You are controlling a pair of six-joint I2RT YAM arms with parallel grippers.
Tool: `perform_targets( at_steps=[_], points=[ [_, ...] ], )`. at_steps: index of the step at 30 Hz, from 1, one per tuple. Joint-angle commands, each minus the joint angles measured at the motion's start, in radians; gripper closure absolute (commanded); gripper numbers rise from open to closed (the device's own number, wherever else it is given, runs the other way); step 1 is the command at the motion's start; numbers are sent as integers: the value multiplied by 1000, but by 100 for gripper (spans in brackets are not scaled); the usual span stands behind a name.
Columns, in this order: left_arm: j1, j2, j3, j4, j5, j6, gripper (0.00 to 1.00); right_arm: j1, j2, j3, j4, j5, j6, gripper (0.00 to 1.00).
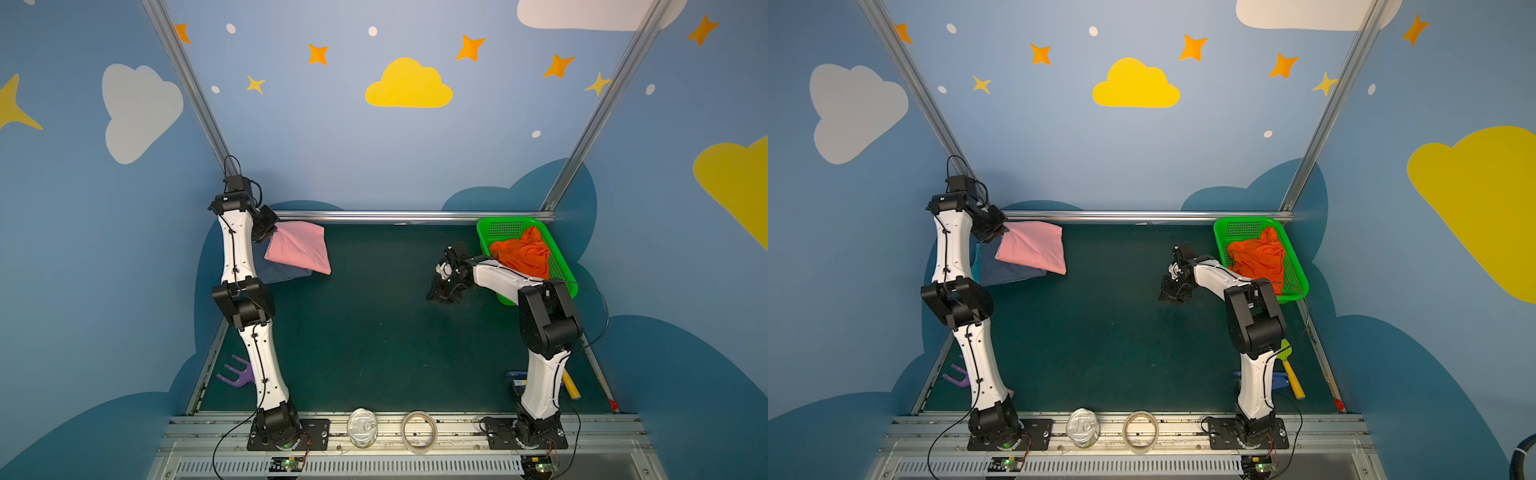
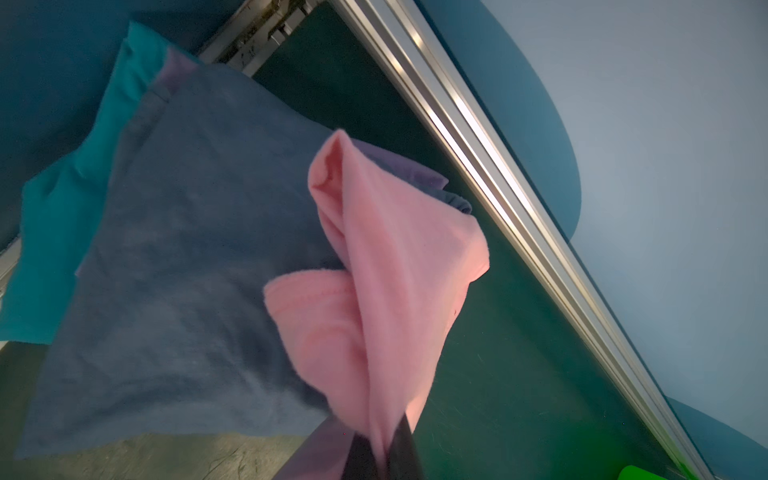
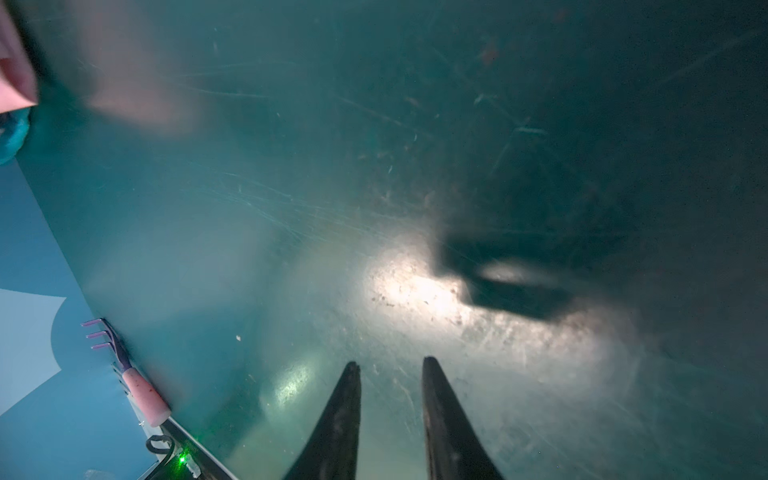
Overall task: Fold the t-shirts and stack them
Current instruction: 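Carry the pink bundle with the left gripper onto the grey shirt stack, then open the left gripper and pull it back from the stack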
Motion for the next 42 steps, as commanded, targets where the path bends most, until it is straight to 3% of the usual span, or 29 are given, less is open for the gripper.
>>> perform_targets(
  at_steps=[1,7,13,14,16,18,27,35,38,42],
  points=[
    [23,-50,26,-20,9,-8,96,10,26,24,9,-15,15,73],
    [52,-30,24,-41,-53,-7,96,19,43,30,18,-22,20,73],
    [64,-13,16,-47,-184,-7,94,24,54,31,21,-30,23,73],
    [66,-8,6,-43,-180,-5,83,26,55,30,24,-31,25,74],
    [66,6,-7,-43,-184,-10,44,27,58,28,31,-37,31,74],
    [66,22,-4,-60,-206,-22,33,29,57,27,32,-43,34,74],
    [38,-52,-63,-79,-272,-61,31,35,35,5,43,-45,38,74],
    [-124,-178,-177,-140,-325,-40,38,58,-107,-33,29,47,-3,75],
    [-228,-363,-394,-14,-412,-19,38,57,-241,-70,14,142,-39,76],
    [-321,-699,-837,283,-434,-32,32,56,-469,-158,22,299,-68,74]
  ],
)
